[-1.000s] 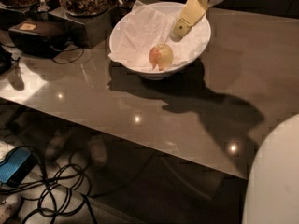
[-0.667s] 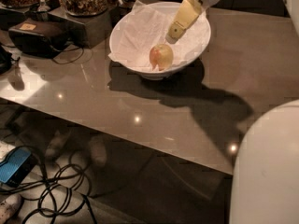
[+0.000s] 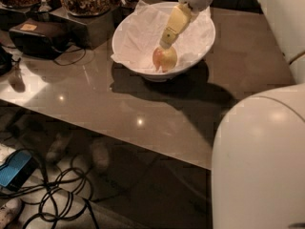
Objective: Pick apple from white bowl
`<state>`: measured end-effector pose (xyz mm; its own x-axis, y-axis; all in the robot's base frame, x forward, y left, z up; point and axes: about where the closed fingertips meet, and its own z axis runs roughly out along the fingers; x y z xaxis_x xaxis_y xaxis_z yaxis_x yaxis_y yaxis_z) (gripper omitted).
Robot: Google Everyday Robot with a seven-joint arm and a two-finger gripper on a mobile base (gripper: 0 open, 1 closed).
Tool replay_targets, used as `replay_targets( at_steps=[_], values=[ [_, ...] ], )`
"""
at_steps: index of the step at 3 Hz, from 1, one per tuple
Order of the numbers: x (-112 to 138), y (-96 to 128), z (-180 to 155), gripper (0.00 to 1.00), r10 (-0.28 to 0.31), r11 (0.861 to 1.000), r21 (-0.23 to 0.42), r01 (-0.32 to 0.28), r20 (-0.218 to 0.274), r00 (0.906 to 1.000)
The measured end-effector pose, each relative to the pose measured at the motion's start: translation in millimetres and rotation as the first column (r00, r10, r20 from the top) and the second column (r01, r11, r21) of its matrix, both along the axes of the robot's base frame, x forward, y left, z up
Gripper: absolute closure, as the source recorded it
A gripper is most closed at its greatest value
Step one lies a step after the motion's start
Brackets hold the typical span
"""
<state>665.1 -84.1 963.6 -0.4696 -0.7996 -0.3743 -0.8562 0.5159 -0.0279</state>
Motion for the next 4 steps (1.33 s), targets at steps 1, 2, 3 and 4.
replay_targets(
  at_steps=[1,2,3,4],
  values=[
    [8.6,8.1,-12.6,0.13,0.002,1.000,-0.025,-0.002,-0.019,0.9998],
    [15.9,11.9,-24.5,0.13,-0.007,0.998,-0.055,0.005,-0.033,0.9994],
    [20.4,13.5,-33.8,0.13,-0.016,0.997,-0.078,0.013,-0.046,0.9988],
    [22.7,12.3,-44.6,0.15,-0.022,0.995,-0.094,0.016,-0.065,0.9977]
  ],
)
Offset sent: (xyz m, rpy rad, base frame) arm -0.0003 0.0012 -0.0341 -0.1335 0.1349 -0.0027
